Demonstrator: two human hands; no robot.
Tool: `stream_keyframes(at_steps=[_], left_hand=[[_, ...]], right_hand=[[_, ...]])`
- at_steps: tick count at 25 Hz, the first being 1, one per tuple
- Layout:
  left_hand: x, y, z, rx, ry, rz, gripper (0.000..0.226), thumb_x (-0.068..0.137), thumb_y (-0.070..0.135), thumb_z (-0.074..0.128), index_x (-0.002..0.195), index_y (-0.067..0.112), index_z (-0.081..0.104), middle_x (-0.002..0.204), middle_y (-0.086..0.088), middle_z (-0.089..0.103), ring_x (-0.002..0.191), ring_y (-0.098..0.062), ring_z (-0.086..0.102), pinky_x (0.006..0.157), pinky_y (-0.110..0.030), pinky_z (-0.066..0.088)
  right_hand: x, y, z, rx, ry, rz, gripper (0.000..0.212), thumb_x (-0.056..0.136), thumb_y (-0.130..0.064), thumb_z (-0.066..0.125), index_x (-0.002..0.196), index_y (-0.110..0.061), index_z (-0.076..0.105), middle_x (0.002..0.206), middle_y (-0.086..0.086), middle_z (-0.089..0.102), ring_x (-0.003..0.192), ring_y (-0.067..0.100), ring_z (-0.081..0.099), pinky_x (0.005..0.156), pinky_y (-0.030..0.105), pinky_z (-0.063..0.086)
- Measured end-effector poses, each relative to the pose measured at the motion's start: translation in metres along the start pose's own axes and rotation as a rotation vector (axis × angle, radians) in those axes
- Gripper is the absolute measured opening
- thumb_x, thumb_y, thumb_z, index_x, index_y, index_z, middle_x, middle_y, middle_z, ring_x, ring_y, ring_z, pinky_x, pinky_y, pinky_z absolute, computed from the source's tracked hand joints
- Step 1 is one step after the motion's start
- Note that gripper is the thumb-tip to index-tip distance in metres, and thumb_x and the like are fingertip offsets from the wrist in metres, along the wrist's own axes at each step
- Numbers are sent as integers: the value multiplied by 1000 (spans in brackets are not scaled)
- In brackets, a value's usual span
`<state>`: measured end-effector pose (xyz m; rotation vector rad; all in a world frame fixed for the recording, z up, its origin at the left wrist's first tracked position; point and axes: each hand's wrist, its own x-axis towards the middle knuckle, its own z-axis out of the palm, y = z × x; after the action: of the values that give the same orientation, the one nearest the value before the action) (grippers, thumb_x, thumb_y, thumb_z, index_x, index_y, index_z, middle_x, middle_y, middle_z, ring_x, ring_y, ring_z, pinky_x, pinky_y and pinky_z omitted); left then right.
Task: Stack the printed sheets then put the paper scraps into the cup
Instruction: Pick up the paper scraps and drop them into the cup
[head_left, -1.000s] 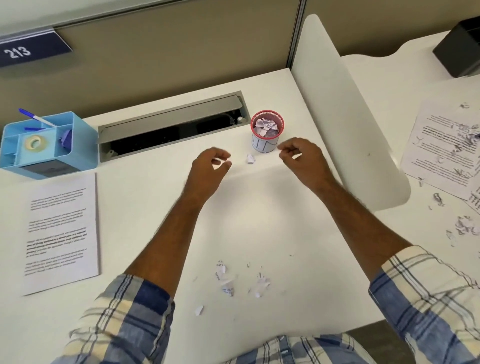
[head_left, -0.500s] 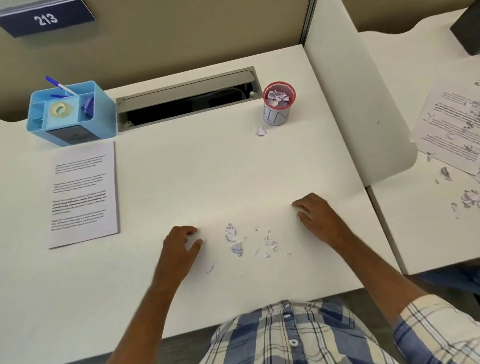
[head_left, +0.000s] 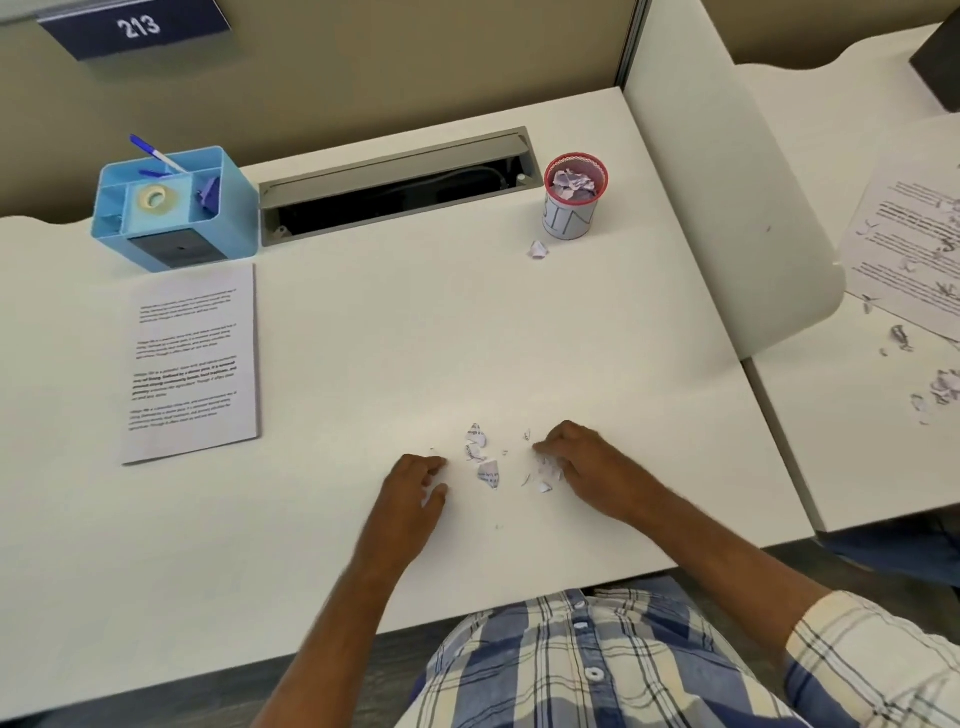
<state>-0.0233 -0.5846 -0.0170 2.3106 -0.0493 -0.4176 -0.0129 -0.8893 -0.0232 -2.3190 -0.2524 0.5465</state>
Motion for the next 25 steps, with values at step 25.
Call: stream_keyframes(at_steps=[25], left_hand=[[-25, 17, 35, 192, -206, 135, 94, 85, 36, 85, 162, 25, 32, 148, 3, 35, 131, -14, 35, 110, -18, 26]], right_hand=[[-3, -8, 2, -189, -184, -74, 72, 93, -12, 68, 157, -26, 36, 145, -6, 36, 126, 13, 33, 103, 22, 31]])
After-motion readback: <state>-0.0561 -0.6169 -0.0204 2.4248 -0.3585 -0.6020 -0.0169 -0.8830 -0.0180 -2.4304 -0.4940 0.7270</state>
